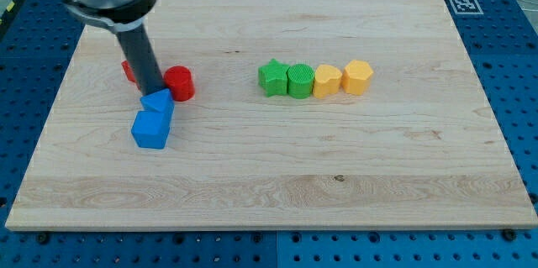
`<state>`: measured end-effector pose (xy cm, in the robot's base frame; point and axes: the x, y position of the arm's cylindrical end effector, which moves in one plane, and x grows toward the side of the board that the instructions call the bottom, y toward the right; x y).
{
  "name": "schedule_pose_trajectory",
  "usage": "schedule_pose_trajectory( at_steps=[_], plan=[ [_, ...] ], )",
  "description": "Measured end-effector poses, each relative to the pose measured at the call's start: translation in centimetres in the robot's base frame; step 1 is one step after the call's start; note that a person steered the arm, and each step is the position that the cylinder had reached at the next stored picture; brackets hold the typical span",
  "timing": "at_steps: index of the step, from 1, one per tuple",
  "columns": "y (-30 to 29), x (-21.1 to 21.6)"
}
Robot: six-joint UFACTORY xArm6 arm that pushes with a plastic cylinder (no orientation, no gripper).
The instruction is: Move the red circle to the left side of the board
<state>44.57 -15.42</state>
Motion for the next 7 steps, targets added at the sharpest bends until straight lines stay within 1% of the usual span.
schedule_pose_trajectory(
  at_steps=[2, 3, 4, 5, 6, 7],
  plan=[
    [5.8, 0.0],
    [3.6, 0.9],
    [-1.2, 1.4],
    [-7.2, 0.3],
    [-10.4, -0.8],
    [-6.8, -1.1]
  ],
)
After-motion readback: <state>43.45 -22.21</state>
